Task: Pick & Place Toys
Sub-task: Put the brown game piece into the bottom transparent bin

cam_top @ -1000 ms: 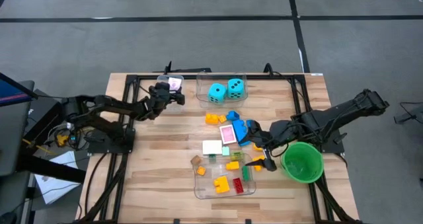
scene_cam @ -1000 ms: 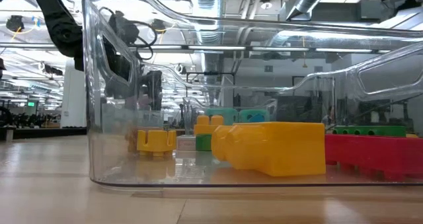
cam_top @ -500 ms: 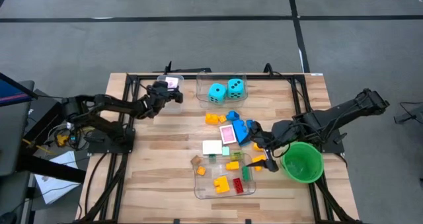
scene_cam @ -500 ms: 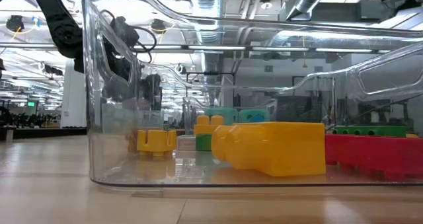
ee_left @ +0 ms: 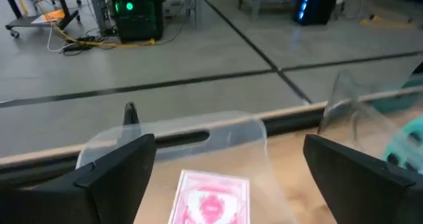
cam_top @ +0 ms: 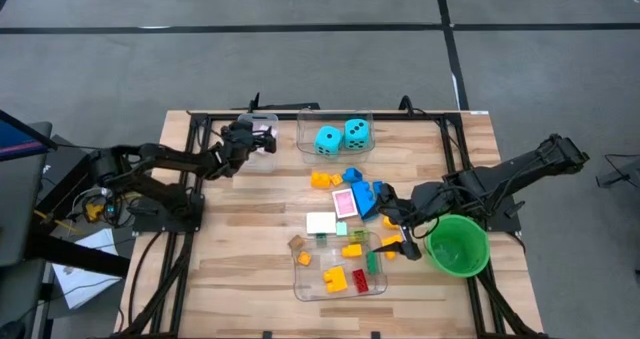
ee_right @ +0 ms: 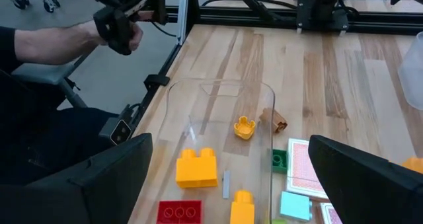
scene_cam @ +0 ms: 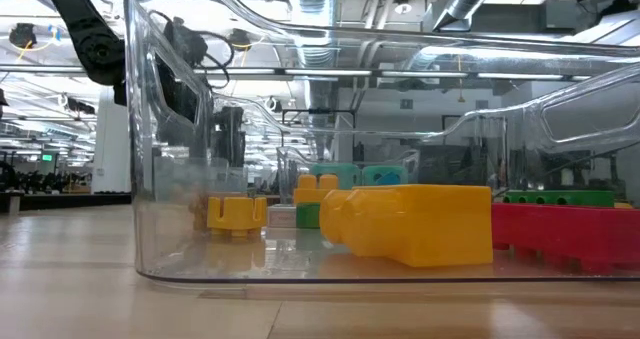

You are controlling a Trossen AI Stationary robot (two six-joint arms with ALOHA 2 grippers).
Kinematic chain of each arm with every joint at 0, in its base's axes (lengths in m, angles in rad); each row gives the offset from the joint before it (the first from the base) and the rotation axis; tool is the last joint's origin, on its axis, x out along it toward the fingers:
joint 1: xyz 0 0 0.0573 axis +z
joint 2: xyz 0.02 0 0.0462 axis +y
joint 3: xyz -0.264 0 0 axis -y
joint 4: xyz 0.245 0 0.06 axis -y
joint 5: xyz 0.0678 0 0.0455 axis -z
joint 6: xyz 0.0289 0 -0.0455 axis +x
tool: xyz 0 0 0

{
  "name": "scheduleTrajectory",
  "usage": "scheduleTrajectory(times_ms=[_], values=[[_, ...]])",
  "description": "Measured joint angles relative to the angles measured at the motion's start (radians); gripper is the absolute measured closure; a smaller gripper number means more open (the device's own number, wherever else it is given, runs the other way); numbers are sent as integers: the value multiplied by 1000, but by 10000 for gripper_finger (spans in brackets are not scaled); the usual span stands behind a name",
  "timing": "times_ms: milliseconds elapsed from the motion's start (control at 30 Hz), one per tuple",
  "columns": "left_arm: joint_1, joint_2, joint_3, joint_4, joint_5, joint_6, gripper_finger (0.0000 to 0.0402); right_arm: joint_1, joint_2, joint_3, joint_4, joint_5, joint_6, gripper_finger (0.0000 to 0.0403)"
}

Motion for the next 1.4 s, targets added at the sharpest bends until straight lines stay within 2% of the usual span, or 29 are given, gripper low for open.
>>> scheduleTrajectory(times_ms=[133, 200, 367, 533, 600, 733, 900, 1000, 1100, 1167, 1267, 1333, 1400], values=[[-3, -71, 0, 1, 15, 20, 8, 0, 0, 0, 0, 0, 0, 6], [-6, -118, 0, 0, 86, 37, 6, 0, 0, 0, 0, 0, 0, 6], [-31, -234, 0, 1, 420, 48, 13, 0, -1, 0, 0, 0, 0, 6], [-120, -270, 0, 0, 818, 171, 23, 0, -5, 0, -1, 0, 0, 6], [-169, -268, 0, -1, 898, 230, 27, 1, -5, 0, -1, 0, 0, 6], [-264, -262, 0, -55, 902, 303, 35, 1, -5, 0, -5, 0, 8, 6], [-390, -261, -1, -293, 902, 304, 47, 2, -5, 0, -22, -1, 26, 6], [-503, -260, -8, -409, 899, 257, 55, 2, -5, 0, -26, -1, 26, 6], [-653, -260, -44, -396, 875, 214, 63, 2, -5, 0, -26, -1, 26, 6], [-755, -260, -70, -380, 781, 201, 68, 2, -10, 0, -26, -1, 26, 6], [-885, -260, -98, -334, 561, 199, 75, 2, -13, 0, -11, -1, 26, 6], [-938, -260, -112, -299, 427, 200, 79, 2, -12, 0, -6, -1, 24, 6], [-956, -260, -121, -251, 358, 200, 81, 2, -12, 0, -3, -1, 22, 6]])
